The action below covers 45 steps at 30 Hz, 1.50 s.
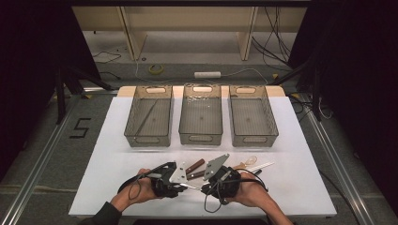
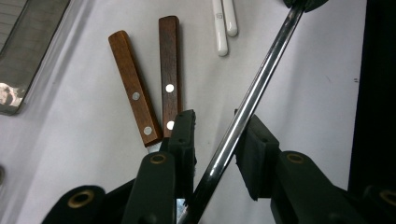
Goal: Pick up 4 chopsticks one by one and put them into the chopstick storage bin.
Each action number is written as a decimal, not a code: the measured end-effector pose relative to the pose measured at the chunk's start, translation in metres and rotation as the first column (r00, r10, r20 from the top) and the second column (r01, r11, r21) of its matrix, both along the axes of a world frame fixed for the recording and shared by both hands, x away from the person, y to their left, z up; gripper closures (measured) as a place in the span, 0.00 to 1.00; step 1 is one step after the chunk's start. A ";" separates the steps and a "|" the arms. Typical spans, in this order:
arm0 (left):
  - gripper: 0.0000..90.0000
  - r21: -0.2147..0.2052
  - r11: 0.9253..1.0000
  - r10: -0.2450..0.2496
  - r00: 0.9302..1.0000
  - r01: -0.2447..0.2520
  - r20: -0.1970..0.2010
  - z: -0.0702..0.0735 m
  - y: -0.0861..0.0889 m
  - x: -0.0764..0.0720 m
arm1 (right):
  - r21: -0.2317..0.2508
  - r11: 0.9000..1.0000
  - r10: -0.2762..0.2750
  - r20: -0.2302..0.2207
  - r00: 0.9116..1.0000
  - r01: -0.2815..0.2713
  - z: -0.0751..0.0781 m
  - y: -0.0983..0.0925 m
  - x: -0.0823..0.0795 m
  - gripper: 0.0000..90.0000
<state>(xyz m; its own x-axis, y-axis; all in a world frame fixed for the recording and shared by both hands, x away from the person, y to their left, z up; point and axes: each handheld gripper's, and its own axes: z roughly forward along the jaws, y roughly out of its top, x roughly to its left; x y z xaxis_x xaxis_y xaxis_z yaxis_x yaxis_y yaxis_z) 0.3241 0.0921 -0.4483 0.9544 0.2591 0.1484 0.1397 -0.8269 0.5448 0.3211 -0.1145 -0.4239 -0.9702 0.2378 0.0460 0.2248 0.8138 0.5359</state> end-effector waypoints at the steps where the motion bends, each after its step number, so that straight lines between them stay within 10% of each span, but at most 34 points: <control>1: 0.74 -0.008 1.000 -0.002 1.000 0.002 -0.004 0.001 0.000 0.000 | -0.003 1.000 -0.001 0.000 1.000 0.001 0.000 0.000 0.000 0.96; 25: 0.83 0.031 0.996 -0.089 0.996 0.090 -0.005 0.002 -0.001 -0.008 | 0.003 0.998 0.055 -0.008 0.998 -0.055 -0.001 -0.003 0.001 0.95; 32: 0.92 0.066 0.992 -0.112 0.994 0.112 -0.011 0.002 -0.005 -0.011 | 0.074 0.997 -0.022 0.014 1.000 0.021 0.008 -0.013 0.009 0.68; 45: 0.92 0.043 0.998 0.052 0.999 -0.052 -0.005 0.008 0.005 0.002 | 0.274 0.936 -0.259 0.106 0.960 0.223 0.034 -0.040 0.018 0.41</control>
